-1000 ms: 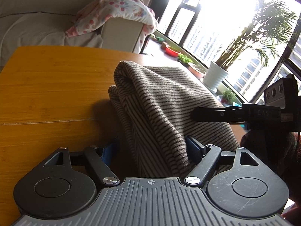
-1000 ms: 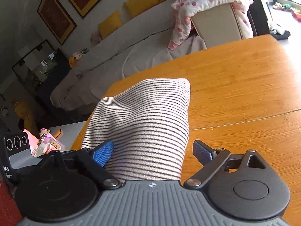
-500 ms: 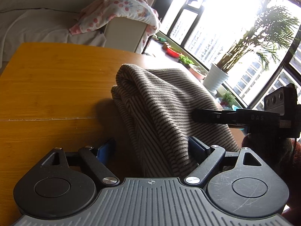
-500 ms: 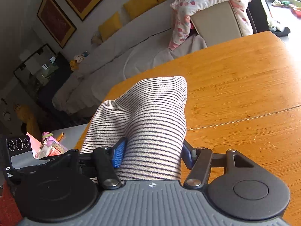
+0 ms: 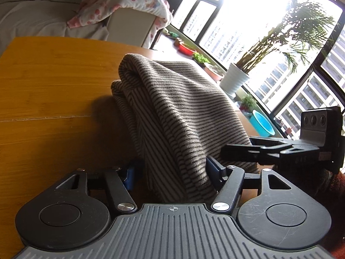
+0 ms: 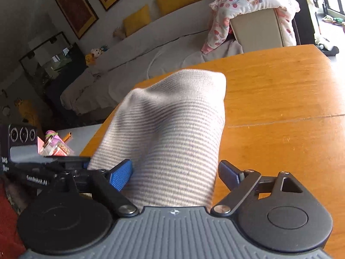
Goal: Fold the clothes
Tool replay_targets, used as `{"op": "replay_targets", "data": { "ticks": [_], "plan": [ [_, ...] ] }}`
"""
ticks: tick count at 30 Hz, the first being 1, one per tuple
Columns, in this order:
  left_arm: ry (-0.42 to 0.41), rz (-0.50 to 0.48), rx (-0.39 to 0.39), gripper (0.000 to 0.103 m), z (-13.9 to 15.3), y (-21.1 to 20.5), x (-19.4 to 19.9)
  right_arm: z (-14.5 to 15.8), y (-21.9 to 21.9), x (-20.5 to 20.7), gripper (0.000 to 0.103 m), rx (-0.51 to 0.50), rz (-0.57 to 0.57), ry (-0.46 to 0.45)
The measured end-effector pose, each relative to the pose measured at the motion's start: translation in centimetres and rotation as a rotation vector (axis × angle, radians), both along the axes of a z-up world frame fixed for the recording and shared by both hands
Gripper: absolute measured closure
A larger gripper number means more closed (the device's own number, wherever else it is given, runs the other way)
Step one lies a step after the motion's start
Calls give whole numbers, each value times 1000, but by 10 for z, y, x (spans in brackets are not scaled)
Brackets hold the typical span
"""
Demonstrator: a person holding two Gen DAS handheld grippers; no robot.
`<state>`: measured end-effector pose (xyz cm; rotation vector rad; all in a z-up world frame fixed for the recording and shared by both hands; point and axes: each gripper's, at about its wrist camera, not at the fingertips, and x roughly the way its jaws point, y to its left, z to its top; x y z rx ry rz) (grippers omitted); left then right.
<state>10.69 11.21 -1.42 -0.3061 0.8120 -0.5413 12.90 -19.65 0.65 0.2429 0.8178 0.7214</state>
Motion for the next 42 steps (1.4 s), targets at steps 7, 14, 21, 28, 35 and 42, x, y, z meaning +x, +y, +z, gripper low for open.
{"op": "replay_targets", "data": {
  "ticks": [7,14,21,28,35,42],
  "plan": [
    [-5,19,-33,40,1,-2,5,15,0,-23,32,33,8,-26],
    [-18,12,10,39,0,-9,2,9,1,-27,33,-70,-1,-40],
    [-21,9,15,37,1,-10,1,23,-20,-4,19,89,-66,-8],
    [-27,5,12,37,0,-9,0,8,-8,37,18,118,-79,91],
    [-26,11,0,36,0,-6,0,10,14,33,35,67,-21,47],
    [-13,14,30,28,4,-10,3,7,2,33,36,69,-17,48]
  ]
}}
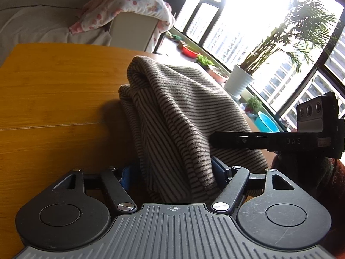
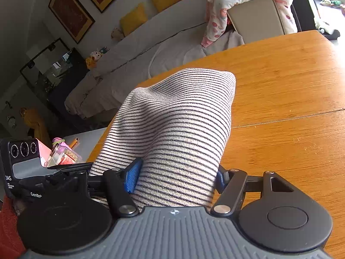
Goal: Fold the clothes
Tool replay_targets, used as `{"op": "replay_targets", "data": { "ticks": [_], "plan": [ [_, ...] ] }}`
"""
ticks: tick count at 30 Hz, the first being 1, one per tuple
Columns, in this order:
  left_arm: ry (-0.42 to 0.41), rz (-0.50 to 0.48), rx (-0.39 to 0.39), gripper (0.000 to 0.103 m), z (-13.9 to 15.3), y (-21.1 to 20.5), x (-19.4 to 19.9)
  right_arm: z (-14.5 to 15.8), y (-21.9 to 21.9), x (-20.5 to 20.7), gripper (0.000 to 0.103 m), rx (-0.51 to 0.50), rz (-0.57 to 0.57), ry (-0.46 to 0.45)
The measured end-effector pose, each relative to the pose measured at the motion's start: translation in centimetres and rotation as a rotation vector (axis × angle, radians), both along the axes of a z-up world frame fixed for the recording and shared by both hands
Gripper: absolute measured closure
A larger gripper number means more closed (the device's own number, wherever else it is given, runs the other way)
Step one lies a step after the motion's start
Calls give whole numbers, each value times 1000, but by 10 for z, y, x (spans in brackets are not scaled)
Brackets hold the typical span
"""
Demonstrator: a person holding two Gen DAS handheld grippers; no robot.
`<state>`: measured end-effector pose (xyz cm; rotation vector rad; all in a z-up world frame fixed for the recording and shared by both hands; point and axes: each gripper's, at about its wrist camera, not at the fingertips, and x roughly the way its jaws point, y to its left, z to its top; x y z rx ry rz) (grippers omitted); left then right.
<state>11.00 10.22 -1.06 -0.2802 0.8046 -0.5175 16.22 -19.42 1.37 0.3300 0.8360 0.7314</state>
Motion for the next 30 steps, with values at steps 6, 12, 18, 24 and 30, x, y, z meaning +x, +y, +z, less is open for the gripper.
{"op": "replay_targets", "data": {
  "ticks": [6,12,18,24,30],
  "plan": [
    [2,-32,-25,32,-6,-13,28,-2,-9,15,36,-3,-33,-29],
    [-5,-33,-30,33,-9,-41,92,2,-24,68,33,-73,-119,-78],
    [-24,-32,-10,32,-8,-55,153,3,-30,128,29,-150,-153,-156],
    [-152,-55,4,34,43,-42,155,5,-20,147,22,-258,-101,-267],
    [-195,-82,-39,35,58,-58,212,13,-1,129,16,-415,-101,-427]
  ]
}}
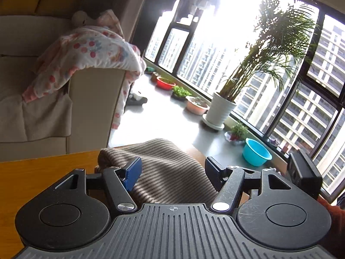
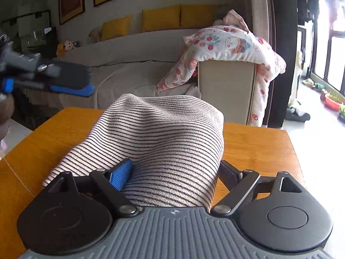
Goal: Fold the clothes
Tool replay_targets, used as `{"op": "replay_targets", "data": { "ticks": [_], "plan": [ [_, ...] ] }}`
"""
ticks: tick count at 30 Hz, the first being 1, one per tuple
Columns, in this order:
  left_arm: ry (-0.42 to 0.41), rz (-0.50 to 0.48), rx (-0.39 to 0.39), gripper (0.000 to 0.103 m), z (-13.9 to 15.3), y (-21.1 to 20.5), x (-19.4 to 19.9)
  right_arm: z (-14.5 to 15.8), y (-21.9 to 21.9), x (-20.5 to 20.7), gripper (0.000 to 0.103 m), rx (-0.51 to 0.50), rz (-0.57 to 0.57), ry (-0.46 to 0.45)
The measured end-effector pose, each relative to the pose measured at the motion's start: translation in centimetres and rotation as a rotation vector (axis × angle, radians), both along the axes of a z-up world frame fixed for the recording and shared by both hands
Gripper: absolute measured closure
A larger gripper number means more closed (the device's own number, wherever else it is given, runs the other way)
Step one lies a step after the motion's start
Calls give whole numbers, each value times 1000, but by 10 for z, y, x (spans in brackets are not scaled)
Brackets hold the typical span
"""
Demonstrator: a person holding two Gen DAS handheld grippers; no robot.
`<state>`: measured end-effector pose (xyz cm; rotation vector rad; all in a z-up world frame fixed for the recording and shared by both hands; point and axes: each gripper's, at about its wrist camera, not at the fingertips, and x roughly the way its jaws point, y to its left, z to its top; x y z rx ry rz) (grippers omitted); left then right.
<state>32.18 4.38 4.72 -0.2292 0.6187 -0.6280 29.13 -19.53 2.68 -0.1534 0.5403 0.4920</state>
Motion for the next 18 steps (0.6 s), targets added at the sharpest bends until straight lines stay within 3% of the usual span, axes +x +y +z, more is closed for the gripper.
{"op": "replay_targets", "data": {
  "ticks": [3,7,12,15,18],
  "plan": [
    [84,33,27,40,-25,-4,35,15,13,-20,15,-131,-2,-145],
    [126,47,13,44,-51,1,50,35,31,-46,15,-107,71,-229],
    [113,40,-2,43,-57,8,49,-5,79,-47,16,-250,130,-205],
    [106,34,-15,43,-59,12,48,0,81,-43,16,-234,114,-166],
    [94,32,-26,43,-60,12,47,14,61,-41,16,-128,117,-88]
  ]
}}
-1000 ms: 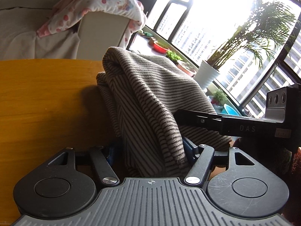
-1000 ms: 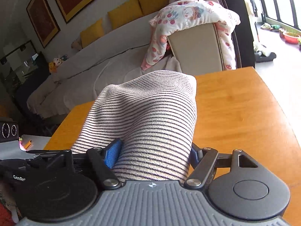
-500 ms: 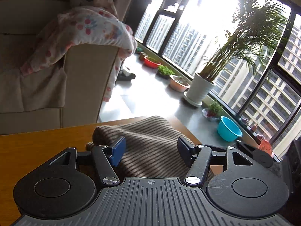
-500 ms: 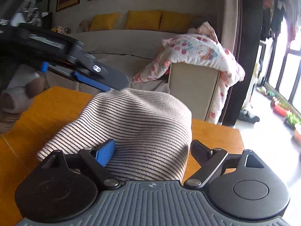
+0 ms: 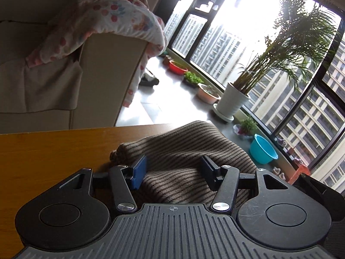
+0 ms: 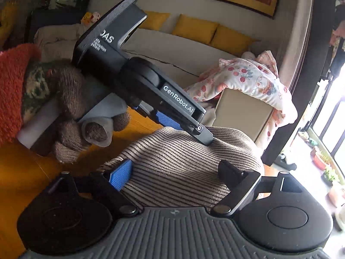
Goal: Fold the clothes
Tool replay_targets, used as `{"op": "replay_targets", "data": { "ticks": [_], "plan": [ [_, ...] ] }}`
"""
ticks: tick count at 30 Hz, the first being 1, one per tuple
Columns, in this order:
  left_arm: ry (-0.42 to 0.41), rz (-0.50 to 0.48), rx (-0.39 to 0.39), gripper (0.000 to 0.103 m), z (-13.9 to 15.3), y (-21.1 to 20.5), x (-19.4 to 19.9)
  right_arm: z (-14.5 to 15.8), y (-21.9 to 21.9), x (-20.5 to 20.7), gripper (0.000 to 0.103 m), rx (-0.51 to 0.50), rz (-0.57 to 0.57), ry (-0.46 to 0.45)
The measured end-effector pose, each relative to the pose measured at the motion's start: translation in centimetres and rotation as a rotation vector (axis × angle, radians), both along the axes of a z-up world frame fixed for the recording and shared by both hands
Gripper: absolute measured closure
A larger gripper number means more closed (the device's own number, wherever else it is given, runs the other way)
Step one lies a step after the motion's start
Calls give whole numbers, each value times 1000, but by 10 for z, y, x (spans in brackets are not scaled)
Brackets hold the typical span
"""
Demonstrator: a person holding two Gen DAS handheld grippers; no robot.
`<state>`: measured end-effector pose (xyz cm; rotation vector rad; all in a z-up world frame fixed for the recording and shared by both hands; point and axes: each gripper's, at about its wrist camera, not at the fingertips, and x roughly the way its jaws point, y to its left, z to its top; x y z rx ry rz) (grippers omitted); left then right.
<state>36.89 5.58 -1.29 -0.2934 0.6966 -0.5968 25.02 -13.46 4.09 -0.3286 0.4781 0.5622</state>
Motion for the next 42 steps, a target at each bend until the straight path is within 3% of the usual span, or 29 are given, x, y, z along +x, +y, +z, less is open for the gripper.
{"op": "replay_targets", "data": {
  "ticks": [3,4,10,12,13,15,17,22,27,29,33,36,38,42],
  "plan": [
    [-22,1,-2,43,-2,-1,-3,16,-45,6,11,227,-60,131],
    [-30,1,-3,43,-3,-1,-4,17,-56,9,4,282,-97,166],
    [-47,-2,-34,43,-7,3,-8,-22,-97,35,1,481,-298,384],
    [-48,-3,-34,43,-7,4,-8,-30,-96,39,19,559,-277,441],
    [-48,-2,-35,43,-8,4,-8,-27,-94,38,20,577,-278,424],
    [-43,8,-40,43,-8,7,-6,-11,-90,28,27,595,-226,344],
    [-35,12,-55,43,-9,10,-5,-1,-86,23,28,577,-185,296],
    [-47,5,-53,42,-7,8,-7,-30,-75,23,28,370,-274,300],
    [-51,43,-65,37,7,11,-19,-37,-76,12,26,398,-306,258],
    [-43,67,-80,27,14,19,-32,-37,-76,11,25,390,-312,248],
    [-13,37,-67,25,16,21,-68,-38,-79,12,23,405,-319,252],
    [-3,34,-16,31,10,15,-92,-38,-82,13,13,424,-330,263],
    [-8,61,43,42,3,11,-103,-41,-90,17,8,465,-347,293],
    [-11,102,74,42,-7,15,-111,-42,-100,15,5,539,-337,307]
  ]
}}
